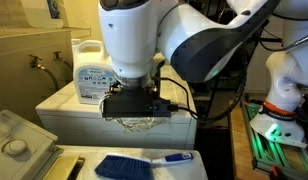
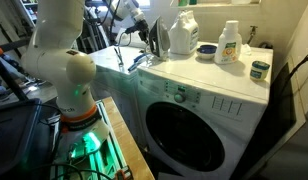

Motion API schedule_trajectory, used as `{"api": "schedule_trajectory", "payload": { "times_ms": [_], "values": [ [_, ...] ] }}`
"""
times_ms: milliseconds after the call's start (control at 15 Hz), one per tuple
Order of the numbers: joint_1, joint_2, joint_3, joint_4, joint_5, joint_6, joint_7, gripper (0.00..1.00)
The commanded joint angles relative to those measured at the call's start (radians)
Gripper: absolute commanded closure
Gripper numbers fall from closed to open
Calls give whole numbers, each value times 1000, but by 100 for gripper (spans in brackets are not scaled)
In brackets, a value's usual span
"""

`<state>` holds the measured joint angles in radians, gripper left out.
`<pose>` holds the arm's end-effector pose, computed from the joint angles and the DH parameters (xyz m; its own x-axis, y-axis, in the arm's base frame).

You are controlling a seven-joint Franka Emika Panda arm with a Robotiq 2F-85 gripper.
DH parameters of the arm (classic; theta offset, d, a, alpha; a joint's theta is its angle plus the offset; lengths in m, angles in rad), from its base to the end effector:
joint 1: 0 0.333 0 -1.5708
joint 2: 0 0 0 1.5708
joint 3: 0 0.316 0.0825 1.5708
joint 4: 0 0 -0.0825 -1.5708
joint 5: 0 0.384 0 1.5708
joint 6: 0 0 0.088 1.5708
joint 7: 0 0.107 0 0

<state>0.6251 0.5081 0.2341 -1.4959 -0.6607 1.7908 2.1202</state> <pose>0.5008 0.4626 0.3774 0.4015 -0.7565 0.5162 -0.8670 -0.4955 -0.0518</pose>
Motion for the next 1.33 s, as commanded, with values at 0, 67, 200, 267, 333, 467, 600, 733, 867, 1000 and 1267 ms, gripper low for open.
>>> {"api": "schedule_trajectory", "payload": {
  "times_ms": [0,67,200,267,333,467,600,733,867,1000,1267],
  "values": [
    [0,4,-9,-5,55,5,-34,0],
    [-1,10,-9,-3,66,10,-44,0],
    [3,24,-13,3,78,7,-62,0],
    [2,27,-14,-3,84,15,-68,0],
    [4,31,-17,-3,89,13,-72,0],
    [5,40,-20,3,100,16,-82,0],
    [6,44,-18,17,122,0,-105,0],
    [11,35,-19,28,139,-7,-119,0],
    [21,33,-19,51,152,-21,-143,0],
    [33,25,-21,67,163,-44,-168,0],
    [54,-11,-23,76,175,-130,-231,0]
  ]
}}
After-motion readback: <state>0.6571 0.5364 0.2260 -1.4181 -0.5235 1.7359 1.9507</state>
